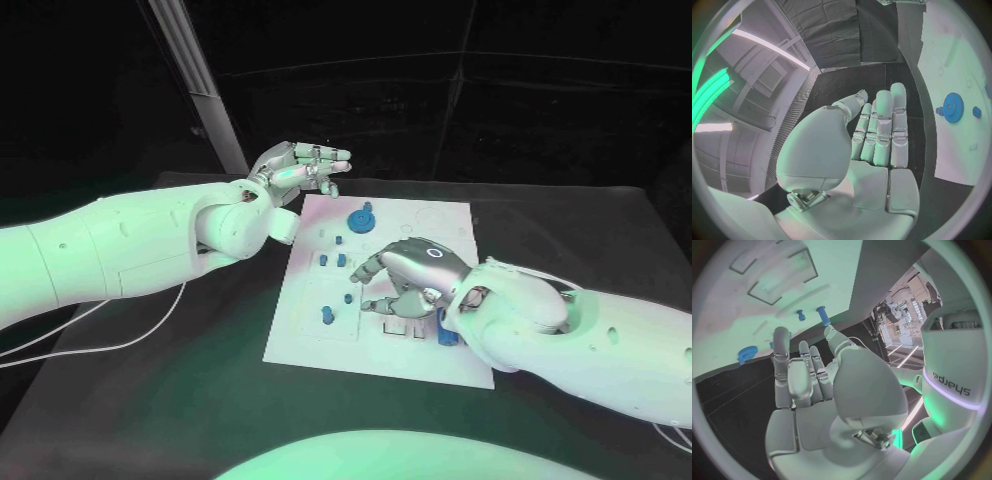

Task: Assemble the parts on the task board

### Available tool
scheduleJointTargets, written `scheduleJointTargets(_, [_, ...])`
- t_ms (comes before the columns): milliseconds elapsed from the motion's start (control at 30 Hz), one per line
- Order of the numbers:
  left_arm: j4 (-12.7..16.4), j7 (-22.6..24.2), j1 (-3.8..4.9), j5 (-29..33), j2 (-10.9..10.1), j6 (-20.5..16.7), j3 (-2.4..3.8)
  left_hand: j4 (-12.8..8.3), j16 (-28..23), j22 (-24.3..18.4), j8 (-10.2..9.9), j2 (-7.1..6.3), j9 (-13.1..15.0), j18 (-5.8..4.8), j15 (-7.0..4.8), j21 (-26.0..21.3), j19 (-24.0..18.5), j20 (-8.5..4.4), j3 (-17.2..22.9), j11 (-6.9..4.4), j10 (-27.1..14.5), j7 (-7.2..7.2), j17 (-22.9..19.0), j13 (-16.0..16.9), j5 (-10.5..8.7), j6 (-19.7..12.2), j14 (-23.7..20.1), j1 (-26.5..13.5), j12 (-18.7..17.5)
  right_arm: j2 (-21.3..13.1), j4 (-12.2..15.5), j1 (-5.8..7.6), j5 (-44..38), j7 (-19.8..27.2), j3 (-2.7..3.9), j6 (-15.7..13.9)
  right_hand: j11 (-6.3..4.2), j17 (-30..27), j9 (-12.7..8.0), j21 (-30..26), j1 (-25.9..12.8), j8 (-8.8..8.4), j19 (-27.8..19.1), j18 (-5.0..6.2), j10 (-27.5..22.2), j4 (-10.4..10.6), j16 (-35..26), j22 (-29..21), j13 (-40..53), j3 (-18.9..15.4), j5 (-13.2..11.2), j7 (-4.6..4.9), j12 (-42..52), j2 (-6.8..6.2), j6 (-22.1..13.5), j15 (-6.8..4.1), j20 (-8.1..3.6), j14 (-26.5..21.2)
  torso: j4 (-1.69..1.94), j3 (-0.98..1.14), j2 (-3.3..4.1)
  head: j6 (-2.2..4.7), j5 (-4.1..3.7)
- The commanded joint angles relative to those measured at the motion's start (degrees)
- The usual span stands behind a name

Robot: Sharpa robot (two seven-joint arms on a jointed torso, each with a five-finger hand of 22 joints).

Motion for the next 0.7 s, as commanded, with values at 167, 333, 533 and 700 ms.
scheduleJointTargets(167, [0.14, -0.07, 0.08, 0.18, -0.21, 1.12, -0.77, -0.36, -0.14, -0.1, 0.01, -0.02, -0.02, 0.76, 0.14, -0.39, 0.32, -0.05, 0.02, 0.15, -0.43, 0.12, -0.07, -0.09, 0.31, -0.31, -0.36, 0.43, 0.22, -10.0, 4.93, 0.72, 19.09, -5.64, 0.29, 1.17, -3.1, 5.59, 0.27, 4.38, -5.37, 1.34, 4.49, -0.63, 12.15, 4.54, 3.81, 6.76, 3.51, -4.48, 3.5, -2.45, 7.28, 0.02, 2.81, -2.69, -1.94, 2.42, -1.26, -0.11, -0.86, 0.87, -2.28])
scheduleJointTargets(333, [0.27, -0.09, 0.07, 0.18, -0.21, 1.26, -1.12, -0.41, -0.15, -0.09, 0.01, -0.02, -0.03, 0.77, 0.14, -0.39, 0.31, -0.06, 0.04, 0.16, -0.47, 0.13, -0.1, -0.1, 0.31, -0.35, -0.38, 0.48, 0.23, -15.33, 6.62, 0.78, 21.46, -11.46, 0.28, 4.22, -4.41, 8.62, 0.45, 6.14, -7.03, 2.6, 6.26, -1.18, 15.38, 7.76, 5.75, 9.66, 8.06, -8.55, 3.64, -3.67, 11.92, 0.19, 3.92, -3.87, -3.22, 2.92, -1.81, -0.2, -1.15, 1.12, -3.53])
scheduleJointTargets(533, [0.5, -0.12, 0.06, 0.18, -0.28, 1.37, -1.35, -0.41, -0.15, -0.09, 0.01, -0.02, -0.03, 0.77, 0.14, -0.39, 0.31, -0.06, 0.04, 0.16, -0.47, 0.13, -0.1, -0.1, 0.31, -0.35, -0.38, 0.48, 0.23, -19.06, 7.8, 0.73, 19.12, -18.14, 0.24, 4.98, -5.54, 12.03, 1.2, 8.12, -8.72, 5.32, 8.28, -1.72, 16.03, 13.21, 7.96, 13.0, 19.98, -14.59, 7.65, -4.89, 23.32, 0.12, 4.89, -4.86, -4.32, 3.49, -2.09, -0.25, -1.39, 1.28, -4.3])
scheduleJointTargets(700, [0.64, -0.14, 0.06, 0.18, -0.46, 1.39, -1.57, -0.41, -0.15, -0.09, 0.01, -0.02, -0.03, 0.77, 0.14, -0.39, 0.31, -0.06, 0.04, 0.16, -0.47, 0.13, -0.1, -0.1, 0.31, -0.35, -0.38, 0.48, 0.23, -19.62, 8.2, 0.54, 16.08, -23.22, 0.21, 6.52, -5.79, 15.91, 3.03, 9.51, -8.51, 8.89, 9.49, -2.19, 16.1, 14.17, 10.17, 15.55, 44.59, -19.83, 7.67, -5.47, 44.45, 1.8, 4.59, -5.33, -4.54, 3.99, -2.1, -0.25, -1.36, 1.45, -4.69])
